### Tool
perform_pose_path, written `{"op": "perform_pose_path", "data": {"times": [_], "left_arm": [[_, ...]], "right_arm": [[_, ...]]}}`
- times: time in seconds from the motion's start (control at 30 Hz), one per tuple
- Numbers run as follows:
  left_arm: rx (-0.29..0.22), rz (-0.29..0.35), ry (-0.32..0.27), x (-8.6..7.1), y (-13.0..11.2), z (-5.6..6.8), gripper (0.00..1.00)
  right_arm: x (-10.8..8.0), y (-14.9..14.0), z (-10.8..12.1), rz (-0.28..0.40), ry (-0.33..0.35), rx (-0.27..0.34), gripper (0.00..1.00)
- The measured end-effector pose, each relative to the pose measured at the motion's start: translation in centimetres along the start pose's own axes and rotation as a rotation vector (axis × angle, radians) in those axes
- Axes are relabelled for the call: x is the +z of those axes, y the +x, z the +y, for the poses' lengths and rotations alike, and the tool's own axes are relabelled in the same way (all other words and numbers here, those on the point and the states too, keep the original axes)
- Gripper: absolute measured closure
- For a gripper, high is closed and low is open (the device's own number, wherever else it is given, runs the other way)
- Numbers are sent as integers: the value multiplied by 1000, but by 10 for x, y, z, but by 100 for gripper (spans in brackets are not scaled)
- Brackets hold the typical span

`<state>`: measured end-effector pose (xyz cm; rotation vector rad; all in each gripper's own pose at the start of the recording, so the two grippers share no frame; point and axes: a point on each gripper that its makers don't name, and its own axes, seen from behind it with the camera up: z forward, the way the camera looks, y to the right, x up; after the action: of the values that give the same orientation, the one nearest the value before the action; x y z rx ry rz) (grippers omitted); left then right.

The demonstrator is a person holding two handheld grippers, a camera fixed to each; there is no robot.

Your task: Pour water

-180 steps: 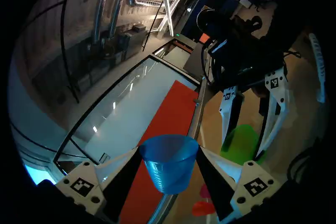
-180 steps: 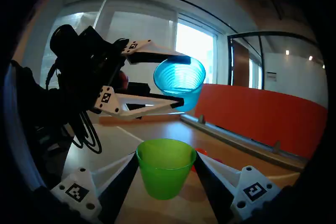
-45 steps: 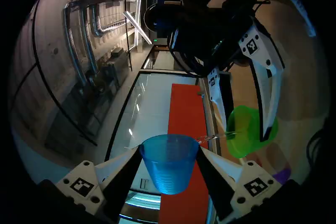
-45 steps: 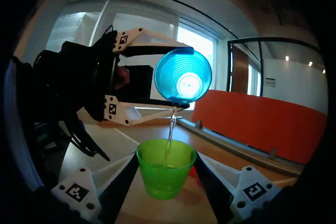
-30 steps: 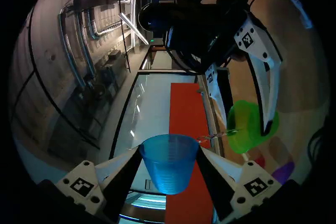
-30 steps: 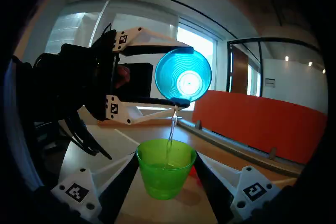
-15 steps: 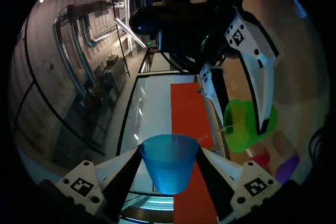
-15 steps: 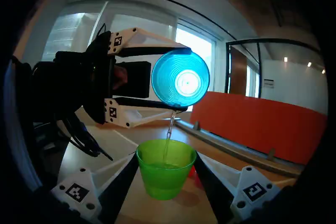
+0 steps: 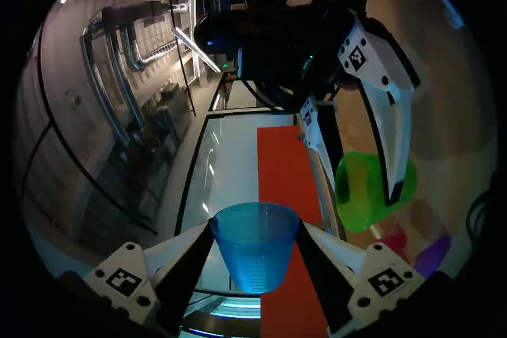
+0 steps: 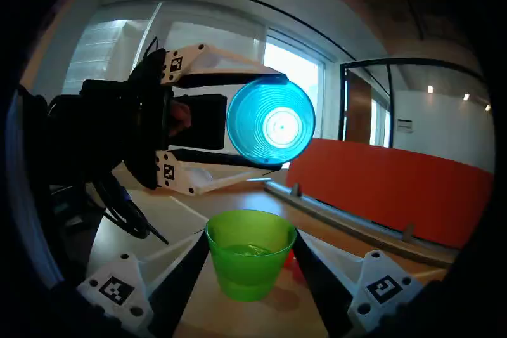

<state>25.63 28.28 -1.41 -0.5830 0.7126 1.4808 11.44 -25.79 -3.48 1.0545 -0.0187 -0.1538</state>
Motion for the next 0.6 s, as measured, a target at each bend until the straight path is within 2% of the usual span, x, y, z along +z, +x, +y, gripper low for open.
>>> {"op": "perform_pose_path", "data": {"times": [0.27,0.6], "left_arm": [[-72,-19,-1,1,-11,3,12],[-264,-62,-4,0,-26,15,12]], "right_arm": [[-1,2,1,2,-5,1,8],[-3,5,2,7,-12,-1,8]]}}
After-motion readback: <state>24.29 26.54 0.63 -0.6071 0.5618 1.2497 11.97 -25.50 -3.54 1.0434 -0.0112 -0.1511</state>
